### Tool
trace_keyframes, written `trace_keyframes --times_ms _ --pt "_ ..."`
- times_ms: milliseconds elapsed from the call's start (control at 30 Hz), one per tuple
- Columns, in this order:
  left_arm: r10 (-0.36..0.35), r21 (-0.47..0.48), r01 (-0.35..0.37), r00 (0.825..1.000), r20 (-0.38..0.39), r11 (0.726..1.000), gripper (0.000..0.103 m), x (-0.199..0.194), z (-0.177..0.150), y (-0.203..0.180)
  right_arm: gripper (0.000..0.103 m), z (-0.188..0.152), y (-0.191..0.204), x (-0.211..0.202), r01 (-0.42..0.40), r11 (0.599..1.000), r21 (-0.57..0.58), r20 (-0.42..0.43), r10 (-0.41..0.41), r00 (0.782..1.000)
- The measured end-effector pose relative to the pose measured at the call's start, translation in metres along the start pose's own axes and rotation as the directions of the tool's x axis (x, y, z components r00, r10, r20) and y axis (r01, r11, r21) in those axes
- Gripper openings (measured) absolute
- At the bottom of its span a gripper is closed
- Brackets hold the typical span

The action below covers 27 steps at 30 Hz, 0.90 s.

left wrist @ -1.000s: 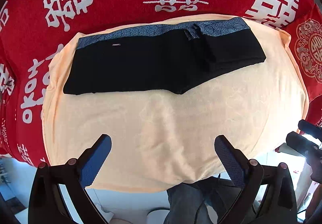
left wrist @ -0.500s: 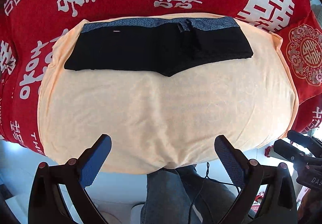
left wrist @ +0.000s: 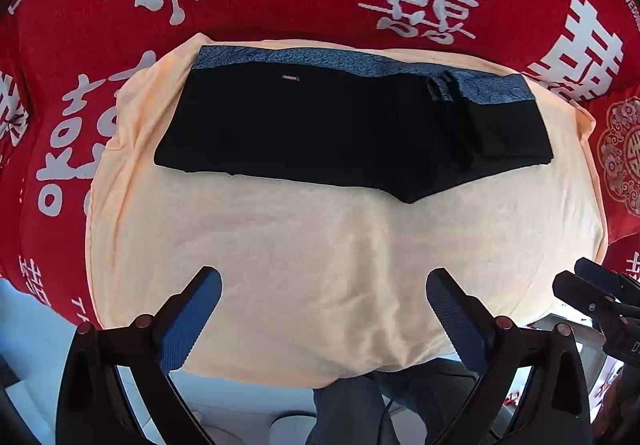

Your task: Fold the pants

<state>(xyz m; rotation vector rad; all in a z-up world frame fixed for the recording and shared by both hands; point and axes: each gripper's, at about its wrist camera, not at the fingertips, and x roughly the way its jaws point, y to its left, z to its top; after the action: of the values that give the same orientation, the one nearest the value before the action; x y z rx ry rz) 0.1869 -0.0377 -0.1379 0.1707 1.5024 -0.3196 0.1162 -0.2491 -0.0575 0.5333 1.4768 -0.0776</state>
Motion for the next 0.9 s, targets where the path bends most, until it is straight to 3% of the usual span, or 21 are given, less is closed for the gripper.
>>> trace_keyframes --times_ms 267,500,633,767,833,900 --pt "-0.016 -0.002 0.016 0.999 -0.043 1.0 0.103 0.035 0.032 0.015 0.082 0.029 0.002 0.015 0.016 0.999 0.032 -0.049 -0.014 0.999" --pt "-0.048 -0.135 0.045 0.999 -0.021 0.99 0.103 0.044 0.038 0.015 0.082 0.047 -0.015 0.031 -0.015 1.0 0.024 -0.131 0.018 0.991" --pt "-0.061 -0.269 0.06 0.998 0.003 0.961 0.103 0.051 0.032 0.025 0.082 0.055 -0.01 0.06 0.005 0.995 -0.104 -0.209 -0.026 0.978" --pt "-0.091 -0.38 0.091 0.996 0.019 0.92 0.103 0.077 0.027 0.041 0.082 0.072 -0.004 0.096 -0.032 0.982 -0.184 -0.264 -0.018 0.964" --pt "-0.092 -0.419 0.096 0.995 0.029 0.903 0.103 0.09 0.026 0.049 0.082 0.084 0.0 0.107 -0.076 0.982 -0.175 -0.281 0.024 0.959" --pt "-0.106 -0.457 0.114 0.993 0.042 0.882 0.103 0.101 0.026 0.058 0.082 0.096 0.004 0.115 -0.183 0.975 -0.124 -0.28 0.143 0.949"
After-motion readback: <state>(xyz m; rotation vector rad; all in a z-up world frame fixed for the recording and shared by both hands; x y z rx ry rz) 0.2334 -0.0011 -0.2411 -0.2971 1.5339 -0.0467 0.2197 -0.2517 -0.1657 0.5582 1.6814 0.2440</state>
